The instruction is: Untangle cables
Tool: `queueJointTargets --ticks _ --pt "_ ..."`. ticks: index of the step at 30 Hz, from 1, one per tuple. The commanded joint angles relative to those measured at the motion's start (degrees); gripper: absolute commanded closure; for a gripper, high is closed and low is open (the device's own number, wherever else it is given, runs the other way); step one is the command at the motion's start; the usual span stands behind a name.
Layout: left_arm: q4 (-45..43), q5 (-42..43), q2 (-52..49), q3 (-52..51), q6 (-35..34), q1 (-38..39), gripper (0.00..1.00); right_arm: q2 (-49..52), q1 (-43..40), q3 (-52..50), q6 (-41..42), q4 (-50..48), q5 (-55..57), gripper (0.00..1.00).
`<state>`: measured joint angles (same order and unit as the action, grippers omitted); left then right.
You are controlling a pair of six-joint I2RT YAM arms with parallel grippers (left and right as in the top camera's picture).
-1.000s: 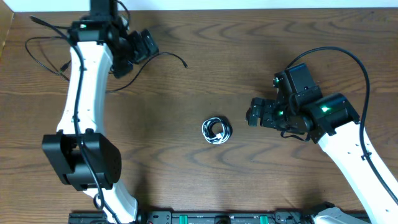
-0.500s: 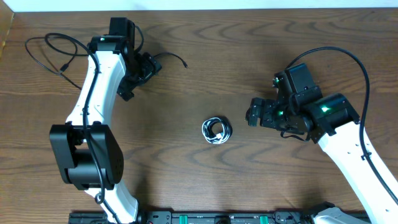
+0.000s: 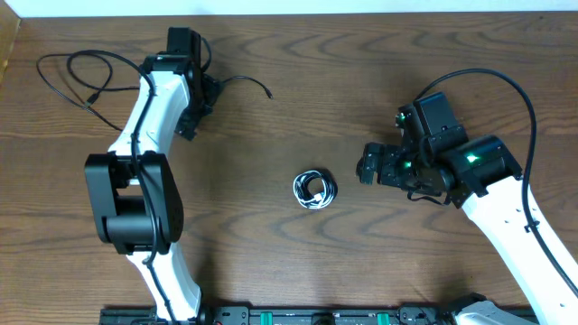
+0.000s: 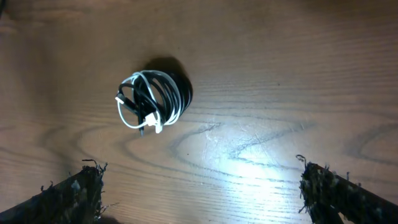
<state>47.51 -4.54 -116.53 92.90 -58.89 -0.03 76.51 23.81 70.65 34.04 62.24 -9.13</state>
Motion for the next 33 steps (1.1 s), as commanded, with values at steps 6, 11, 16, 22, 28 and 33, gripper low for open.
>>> queueJointTargets --ticks 6,11,16,22,28,33 --pt "-3.54 -2.49 -0.31 -0.17 -8.46 -6.43 0.05 0.50 0.31 -0.33 -0.24 -0.76 -0.52 0.01" --pt "-3.80 -7.72 -1.79 -0.17 -8.44 -5.81 0.05 0.55 0.31 -0.33 -0.22 -1.73 -0.52 0.01" --pt "-3.93 -8.02 -5.31 -0.17 -8.52 -5.77 0.05 0.55 0.31 -0.33 -0.24 -1.95 -0.52 0.01" --pt "-4.39 -8.00 -7.85 -0.17 -8.52 -5.97 0.05 0.55 0.31 -0.33 -0.26 -1.75 -0.52 0.01" --pt "-5.62 -8.00 -7.89 -0.17 -8.48 -6.08 0.15 0.55 0.31 -0.33 -0.24 -1.79 -0.52 0.01" --pt "-6.75 -8.13 -7.91 -1.09 -8.52 -6.19 0.18 0.55 0.31 -0.33 -0.26 -1.77 -0.52 0.01"
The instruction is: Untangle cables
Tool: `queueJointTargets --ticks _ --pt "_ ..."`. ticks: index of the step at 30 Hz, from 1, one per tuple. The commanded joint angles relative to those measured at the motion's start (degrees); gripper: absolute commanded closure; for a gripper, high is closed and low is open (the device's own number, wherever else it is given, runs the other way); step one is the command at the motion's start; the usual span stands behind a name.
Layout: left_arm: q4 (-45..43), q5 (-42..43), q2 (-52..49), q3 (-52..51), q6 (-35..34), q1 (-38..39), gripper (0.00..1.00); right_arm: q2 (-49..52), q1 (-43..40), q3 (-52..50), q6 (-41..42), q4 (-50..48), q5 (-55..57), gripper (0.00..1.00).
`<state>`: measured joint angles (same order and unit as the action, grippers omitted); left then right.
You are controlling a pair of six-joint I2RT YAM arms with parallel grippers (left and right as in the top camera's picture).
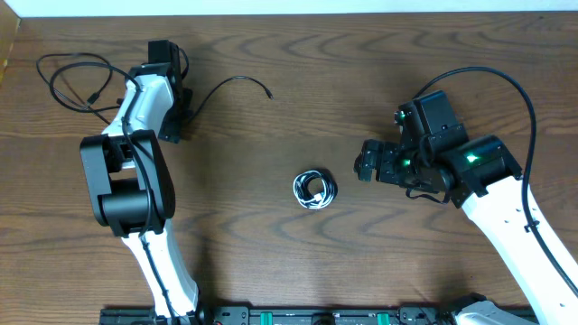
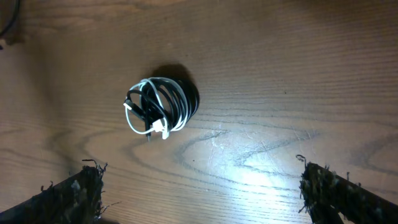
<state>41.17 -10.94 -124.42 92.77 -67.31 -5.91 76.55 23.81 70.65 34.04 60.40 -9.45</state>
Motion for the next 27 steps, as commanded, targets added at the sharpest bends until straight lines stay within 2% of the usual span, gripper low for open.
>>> queueJointTargets --ticks 1,10,14,19,24,27 --pt "-0.85 -1.79 -0.02 -1.27 -0.11 -0.31 0.18 0.50 0.31 -0.33 -0.24 0.07 -0.20 0.01" --pt "-1.25 -1.81 -0.04 -2.40 -0.07 -0.35 0.20 0.50 0.31 -0.33 -0.24 0.00 -0.17 0.01" --pt "-1.14 -2.03 -0.04 -2.71 0.28 -0.57 0.35 0.50 0.31 -0.33 -0.24 0.02 -0.20 0.01" --pt "-1.01 -3.17 -0.04 -2.78 1.22 -0.61 0.39 0.50 0.31 -0.33 -0.24 0.04 -0.20 0.01" --pt "-1.01 -6.75 -0.07 -3.85 3.43 -0.66 0.52 0.50 0.31 -0.33 -0.26 0.04 -0.20 0.01" --pt "-1.33 -8.09 -0.09 -4.79 4.17 -0.74 0.53 0.50 0.31 -0.33 -0.26 0.09 -0.20 0.01"
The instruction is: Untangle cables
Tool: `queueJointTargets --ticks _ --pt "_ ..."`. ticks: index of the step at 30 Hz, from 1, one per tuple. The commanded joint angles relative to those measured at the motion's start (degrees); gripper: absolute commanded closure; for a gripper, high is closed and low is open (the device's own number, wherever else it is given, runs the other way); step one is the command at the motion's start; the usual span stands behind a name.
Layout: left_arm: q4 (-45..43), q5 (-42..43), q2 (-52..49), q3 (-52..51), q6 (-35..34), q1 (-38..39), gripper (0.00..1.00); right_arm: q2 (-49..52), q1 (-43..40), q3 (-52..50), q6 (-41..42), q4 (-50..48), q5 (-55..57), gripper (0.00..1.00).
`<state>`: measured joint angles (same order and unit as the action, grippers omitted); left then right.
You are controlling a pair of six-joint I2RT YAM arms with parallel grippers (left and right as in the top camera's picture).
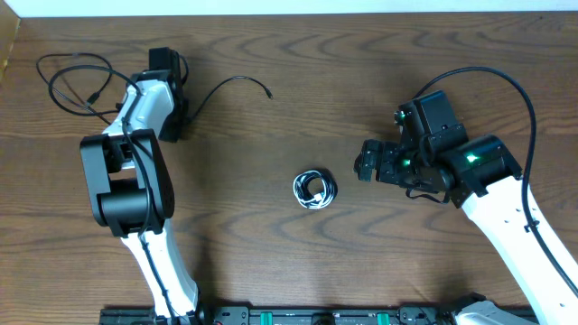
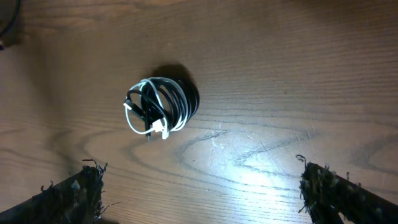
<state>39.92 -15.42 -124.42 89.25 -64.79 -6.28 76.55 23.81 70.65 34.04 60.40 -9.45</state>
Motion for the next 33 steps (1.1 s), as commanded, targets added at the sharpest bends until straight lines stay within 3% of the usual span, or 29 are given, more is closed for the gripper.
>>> queueJointTargets --ticks 1,8,17,19,20,30,33 --pt "-0.72 -3.74 -0.11 -1.57 3.21 -0.42 0.53 0.50 0.31 -0.33 -0.26 0.09 -0.20 0.01" --pt "-2.95 -3.72 -1.70 -2.05 14.19 -0.46 0.61 0.50 0.31 -0.33 -0.26 0.09 -0.20 0.01" --pt "-5.64 -3.67 -2.12 -2.03 16.15 -0.57 0.68 0.50 0.31 -0.33 -0.26 0.17 -0.17 0.01" --pt "-6.29 -2.99 -2.12 -1.88 16.35 -0.57 0.89 0.50 0.31 -0.33 -0.26 0.09 -0.15 0.01" --pt "-6.25 -2.62 -2.12 -1.62 16.35 -0.57 0.92 0.50 0.31 -0.33 -0.26 0.11 -0.17 0.01" --pt "-8.66 -1.22 0.79 3.23 16.59 -1.22 0.93 0.50 0.31 -0.33 -0.26 0.22 -0.17 0.01" --pt "-13.14 5.27 3.78 6.47 16.76 -2.38 0.93 0.50 0.31 -0.33 -0.26 0.22 -0.17 0.01"
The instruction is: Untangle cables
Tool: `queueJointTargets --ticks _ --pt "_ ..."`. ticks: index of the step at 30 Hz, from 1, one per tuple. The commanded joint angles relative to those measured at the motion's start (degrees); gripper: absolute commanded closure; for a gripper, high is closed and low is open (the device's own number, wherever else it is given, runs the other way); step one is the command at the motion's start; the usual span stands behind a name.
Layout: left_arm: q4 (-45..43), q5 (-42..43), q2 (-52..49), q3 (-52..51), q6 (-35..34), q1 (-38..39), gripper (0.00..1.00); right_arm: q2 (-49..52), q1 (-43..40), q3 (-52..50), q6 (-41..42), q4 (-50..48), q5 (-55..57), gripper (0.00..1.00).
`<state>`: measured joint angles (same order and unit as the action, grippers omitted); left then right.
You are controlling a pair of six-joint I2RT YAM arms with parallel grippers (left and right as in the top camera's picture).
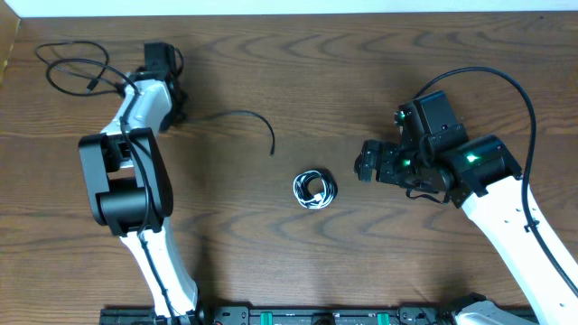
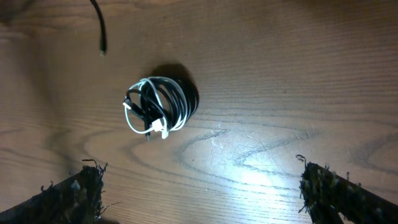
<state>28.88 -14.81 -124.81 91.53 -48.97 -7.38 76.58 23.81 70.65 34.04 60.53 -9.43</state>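
Note:
A small coil of white and black cable [image 1: 314, 190] lies in the middle of the table; the right wrist view shows the coil [image 2: 160, 106] ahead of my fingers. My right gripper [image 1: 368, 164] hovers just right of it, open, fingertips [image 2: 84, 186] wide apart with nothing between them. A long black cable [image 1: 237, 117] runs from loops [image 1: 68, 63] at the far left, through my left gripper [image 1: 170, 106], to a free end [image 1: 273, 150]. That free end [image 2: 99, 31] shows top left in the right wrist view. The left fingers are mostly hidden under the arm, apparently shut on this cable.
The wooden table [image 1: 298, 262] carries nothing else. My left arm's base [image 1: 126, 194] stands at the left and the right arm [image 1: 506, 208] reaches in from the lower right. The right arm's own black lead [image 1: 528, 108] arcs above it.
The black cable's tail has swung: its free end was near the table's back, and now it lies lower, closer to the coil. The left gripper shifted slightly back. The right gripper has not moved.
At first my left gripper was further right over the black cable, with the tail's end pointing to the back. It then stood further left, tail unchanged. Now the tail has been dragged toward the middle. The right gripper has stayed open beside the coil throughout.

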Motion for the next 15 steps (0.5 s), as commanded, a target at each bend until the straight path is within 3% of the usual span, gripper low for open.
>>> queueJointTargets --ticks 1,4,5,7,9,11,15 --pt "-4.74 9.27 5.40 5.51 0.92 -1.97 0.92 0.48 0.31 -0.33 -0.26 0.07 -0.20 0.01" --pt "-13.25 19.15 7.91 7.04 0.22 -3.58 0.92 0.48 0.31 -0.33 -0.26 0.09 -0.20 0.01" --pt "-16.15 20.59 8.61 7.08 -0.02 -4.11 0.87 0.48 0.31 -0.33 -0.26 0.09 -0.20 0.01" --pt "-18.84 20.11 9.38 7.10 -0.20 -4.98 0.56 0.48 0.31 -0.33 -0.26 0.09 -0.20 0.01" --pt "-18.05 19.43 9.40 7.06 -0.13 -5.97 0.08 0.48 0.31 -0.33 -0.26 0.09 -0.20 0.01" --pt "-14.25 18.16 8.74 7.06 0.20 -6.71 0.02 0.48 0.31 -0.33 -0.24 0.13 -0.22 0.01" --pt "-6.73 17.40 6.80 7.06 8.57 -7.19 0.02 0.48 0.90 -0.33 -0.24 -0.11 -0.20 0.01"
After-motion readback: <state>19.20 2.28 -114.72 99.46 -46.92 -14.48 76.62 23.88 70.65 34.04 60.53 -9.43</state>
